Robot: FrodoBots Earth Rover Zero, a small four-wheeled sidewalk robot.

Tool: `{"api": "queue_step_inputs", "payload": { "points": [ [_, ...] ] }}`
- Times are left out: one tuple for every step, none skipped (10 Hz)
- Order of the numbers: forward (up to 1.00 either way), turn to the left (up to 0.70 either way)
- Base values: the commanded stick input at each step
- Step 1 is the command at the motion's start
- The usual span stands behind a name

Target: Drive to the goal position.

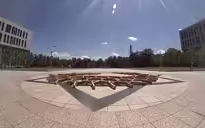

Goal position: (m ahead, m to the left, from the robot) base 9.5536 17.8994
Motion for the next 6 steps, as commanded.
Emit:
{"api": "queue_step_inputs", "payload": {
  "points": [
    [0.06,0.0],
    [0.06,0.0],
    [0.07,0.0],
    [0.07,0.0],
    [0.07,0.0],
    [0.06,0.0]
  ]
}}
